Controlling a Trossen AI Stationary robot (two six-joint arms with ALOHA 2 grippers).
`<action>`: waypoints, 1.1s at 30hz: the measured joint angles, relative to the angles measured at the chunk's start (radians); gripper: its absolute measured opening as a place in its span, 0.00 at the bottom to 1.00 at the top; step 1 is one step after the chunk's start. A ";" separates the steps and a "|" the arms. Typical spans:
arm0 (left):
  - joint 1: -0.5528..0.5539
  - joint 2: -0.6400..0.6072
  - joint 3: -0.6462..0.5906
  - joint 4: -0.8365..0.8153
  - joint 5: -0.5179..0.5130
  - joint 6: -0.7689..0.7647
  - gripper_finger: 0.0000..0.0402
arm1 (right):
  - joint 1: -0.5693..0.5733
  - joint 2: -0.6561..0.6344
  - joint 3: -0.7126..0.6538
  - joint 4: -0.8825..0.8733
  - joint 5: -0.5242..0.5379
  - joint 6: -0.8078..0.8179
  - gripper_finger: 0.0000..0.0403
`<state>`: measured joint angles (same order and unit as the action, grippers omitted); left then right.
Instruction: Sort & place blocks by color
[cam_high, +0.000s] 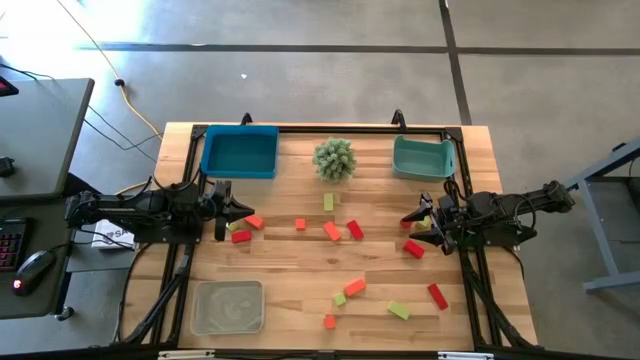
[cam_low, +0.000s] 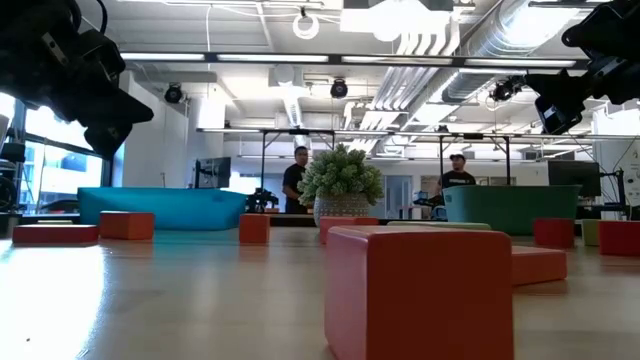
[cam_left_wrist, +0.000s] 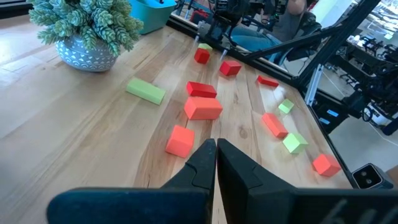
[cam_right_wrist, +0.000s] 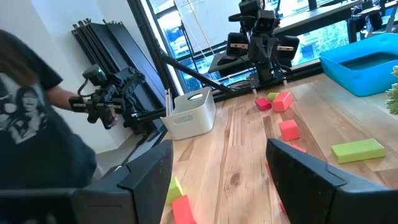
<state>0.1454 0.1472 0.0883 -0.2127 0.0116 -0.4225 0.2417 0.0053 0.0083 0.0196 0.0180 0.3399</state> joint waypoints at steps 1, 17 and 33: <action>0.000 0.000 0.000 0.000 0.000 -0.011 0.01 | 0.000 0.000 0.000 0.000 0.000 0.000 0.61; 0.000 0.000 0.000 0.000 0.000 -0.196 0.01 | 0.000 0.000 0.000 0.000 0.000 0.000 0.61; 0.000 0.000 0.000 0.003 -0.050 -0.124 0.01 | 0.000 0.000 0.000 0.000 0.000 0.000 0.61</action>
<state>0.1455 0.1474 0.0883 -0.2096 -0.0380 -0.5467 0.2420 0.0053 0.0084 0.0193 0.0177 0.3399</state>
